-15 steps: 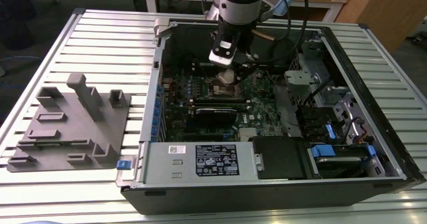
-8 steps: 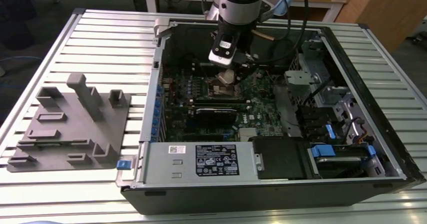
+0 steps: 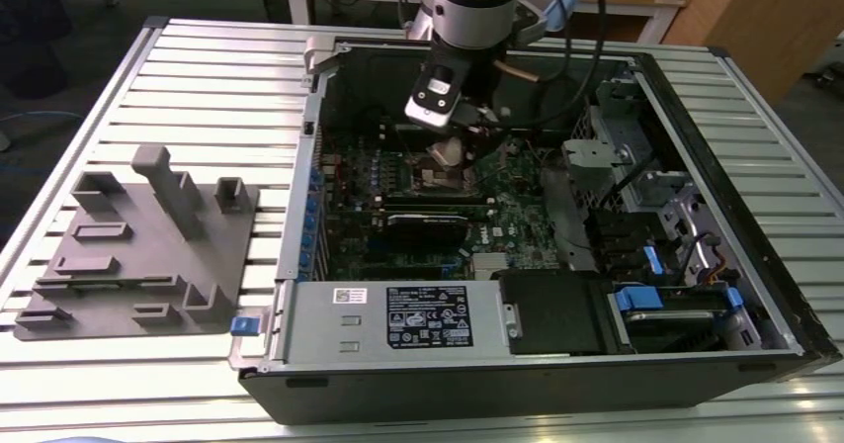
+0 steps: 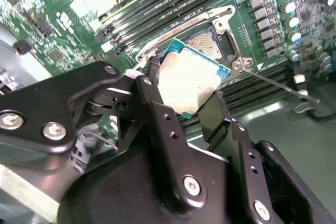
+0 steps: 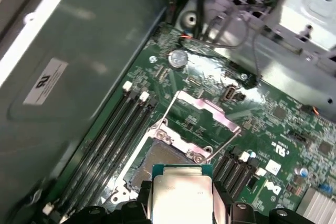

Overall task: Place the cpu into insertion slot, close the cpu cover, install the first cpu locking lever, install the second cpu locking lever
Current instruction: 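Place the cpu into insertion slot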

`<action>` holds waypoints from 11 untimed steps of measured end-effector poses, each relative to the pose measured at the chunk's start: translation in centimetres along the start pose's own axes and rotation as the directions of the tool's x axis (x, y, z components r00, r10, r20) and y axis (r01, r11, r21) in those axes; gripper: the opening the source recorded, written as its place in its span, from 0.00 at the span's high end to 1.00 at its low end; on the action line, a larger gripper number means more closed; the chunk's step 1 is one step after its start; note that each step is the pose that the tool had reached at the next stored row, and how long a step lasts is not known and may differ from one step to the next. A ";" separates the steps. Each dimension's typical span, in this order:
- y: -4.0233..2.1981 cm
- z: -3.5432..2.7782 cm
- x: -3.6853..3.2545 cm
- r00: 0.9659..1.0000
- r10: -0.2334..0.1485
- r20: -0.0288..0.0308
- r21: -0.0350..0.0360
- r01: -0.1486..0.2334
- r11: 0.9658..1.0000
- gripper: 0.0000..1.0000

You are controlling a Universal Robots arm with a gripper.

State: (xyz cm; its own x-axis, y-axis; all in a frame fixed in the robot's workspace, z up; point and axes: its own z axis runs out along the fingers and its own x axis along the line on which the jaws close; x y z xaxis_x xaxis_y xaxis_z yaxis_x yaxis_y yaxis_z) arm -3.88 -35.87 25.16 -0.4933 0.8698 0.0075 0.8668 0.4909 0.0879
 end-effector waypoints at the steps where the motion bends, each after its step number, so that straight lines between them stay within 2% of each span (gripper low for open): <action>1: 0.00 0.01 0.00 1.000 0.018 0.002 0.000 -0.018 1.000 0.46; 4: 0.00 0.05 0.00 0.997 0.073 0.006 -0.001 -0.073 0.997 0.46; 8: -0.01 0.07 0.00 0.990 0.142 0.013 -0.002 -0.142 0.990 0.46; 11: -0.01 0.08 0.00 0.989 0.148 0.013 -0.002 -0.148 0.989 0.46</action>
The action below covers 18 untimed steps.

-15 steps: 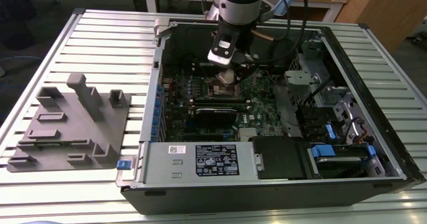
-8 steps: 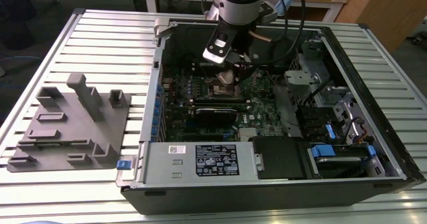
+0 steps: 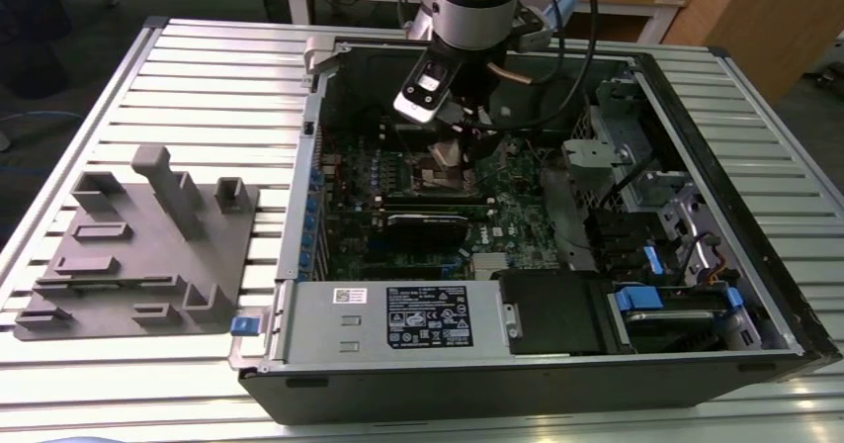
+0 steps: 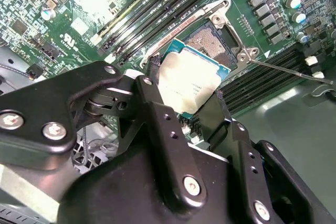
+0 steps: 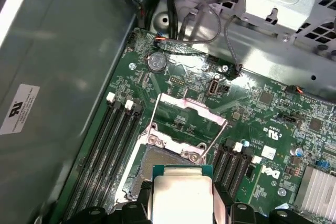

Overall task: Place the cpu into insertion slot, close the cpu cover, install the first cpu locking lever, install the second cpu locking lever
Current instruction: 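Place the cpu into insertion slot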

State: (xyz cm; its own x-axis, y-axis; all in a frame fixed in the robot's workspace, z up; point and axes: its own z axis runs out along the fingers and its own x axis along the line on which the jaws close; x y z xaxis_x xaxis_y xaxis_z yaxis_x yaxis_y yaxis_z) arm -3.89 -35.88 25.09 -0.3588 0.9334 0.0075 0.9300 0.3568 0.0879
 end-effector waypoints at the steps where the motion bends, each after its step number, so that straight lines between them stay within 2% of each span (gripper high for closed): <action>1: 0.00 0.00 0.00 1.000 0.000 0.000 0.000 0.000 1.000 0.46; 3: 0.00 0.00 0.00 1.000 0.004 0.000 0.000 -0.004 1.000 0.46; 6: 0.00 0.03 0.00 0.999 0.050 0.004 -0.001 -0.050 0.999 0.46; 10: 0.00 0.07 0.00 0.992 0.123 0.011 -0.002 -0.123 0.992 0.46; 13: -0.01 0.11 0.00 0.984 0.176 0.015 -0.003 -0.176 0.984 0.46; 16: -0.01 0.14 0.00 0.973 0.230 0.020 -0.004 -0.230 0.973 0.46; 18: -0.01 0.17 0.00 0.964 0.264 0.023 -0.005 -0.264 0.964 0.46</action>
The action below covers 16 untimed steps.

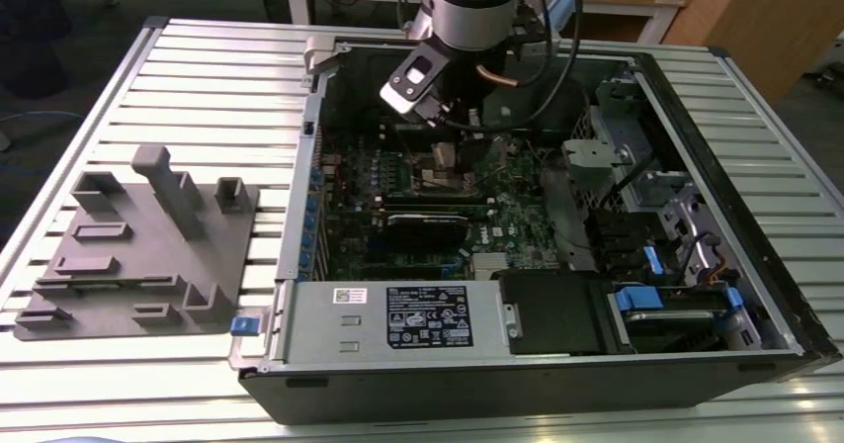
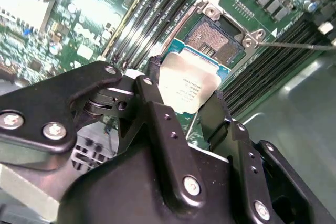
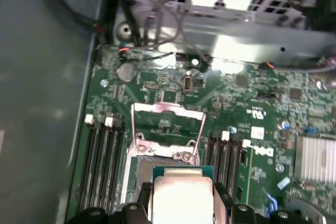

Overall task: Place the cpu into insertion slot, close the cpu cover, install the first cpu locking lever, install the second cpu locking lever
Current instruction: 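Place the cpu into insertion slot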

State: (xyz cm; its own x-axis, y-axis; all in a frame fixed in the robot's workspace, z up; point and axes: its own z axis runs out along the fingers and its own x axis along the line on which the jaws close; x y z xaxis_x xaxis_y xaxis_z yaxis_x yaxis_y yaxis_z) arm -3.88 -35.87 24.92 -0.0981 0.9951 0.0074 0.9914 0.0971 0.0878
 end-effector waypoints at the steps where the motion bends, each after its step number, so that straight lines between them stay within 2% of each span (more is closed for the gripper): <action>1: 0.00 0.02 0.00 1.000 0.020 0.002 0.000 -0.020 1.000 0.46; 4: 0.00 0.07 0.00 0.997 0.073 0.006 -0.001 -0.073 0.997 0.46; 6: -0.01 0.10 0.00 0.994 0.109 0.009 -0.001 -0.109 0.994 0.46; 8: -0.01 0.10 -0.01 0.993 0.120 0.011 -0.002 -0.120 0.993 0.46; 9: -0.04 0.15 0.00 0.993 0.121 0.010 -0.005 -0.121 0.993 0.46; 14: -0.47 0.44 0.04 0.993 0.121 0.009 -0.042 -0.120 0.992 0.46; 15: -0.60 0.49 0.05 0.993 0.121 0.009 -0.047 -0.120 0.992 0.46; 16: -0.69 0.53 0.06 0.993 0.121 0.009 -0.048 -0.120 0.992 0.46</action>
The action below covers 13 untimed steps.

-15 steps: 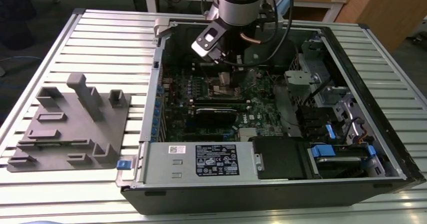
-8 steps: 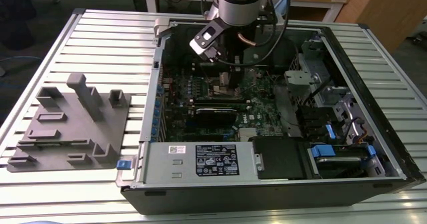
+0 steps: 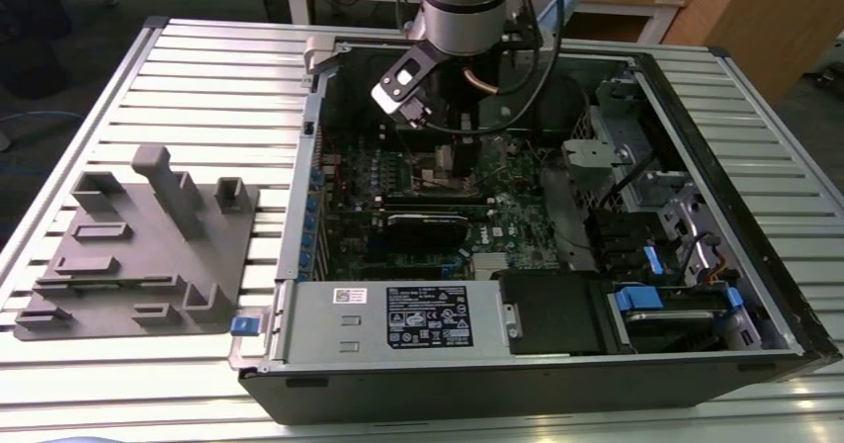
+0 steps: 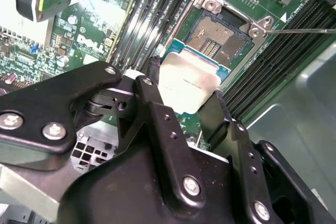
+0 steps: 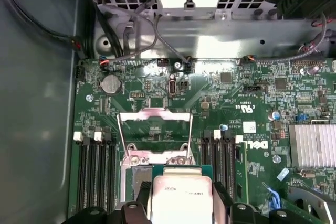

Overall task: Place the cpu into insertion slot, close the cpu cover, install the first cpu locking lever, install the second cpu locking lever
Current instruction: 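Place the cpu into insertion slot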

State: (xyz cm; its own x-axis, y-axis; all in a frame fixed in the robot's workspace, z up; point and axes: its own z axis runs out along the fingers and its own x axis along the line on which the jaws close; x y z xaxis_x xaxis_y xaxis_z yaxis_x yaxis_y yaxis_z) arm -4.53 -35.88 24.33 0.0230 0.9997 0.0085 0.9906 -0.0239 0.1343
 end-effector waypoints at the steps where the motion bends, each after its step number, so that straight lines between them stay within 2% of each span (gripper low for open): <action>1: -0.12 0.03 0.00 1.000 0.000 0.000 0.000 0.000 1.000 0.46; 8: -0.98 0.53 0.42 1.000 0.002 0.000 -0.001 -0.002 1.000 0.46; 13: -1.18 1.04 0.87 1.000 0.002 0.000 0.000 -0.002 1.000 0.46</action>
State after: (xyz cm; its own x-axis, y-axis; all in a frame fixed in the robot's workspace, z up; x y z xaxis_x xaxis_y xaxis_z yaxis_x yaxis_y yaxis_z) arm -5.53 -34.98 23.15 0.0250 0.9996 0.0086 0.9905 -0.0260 0.1347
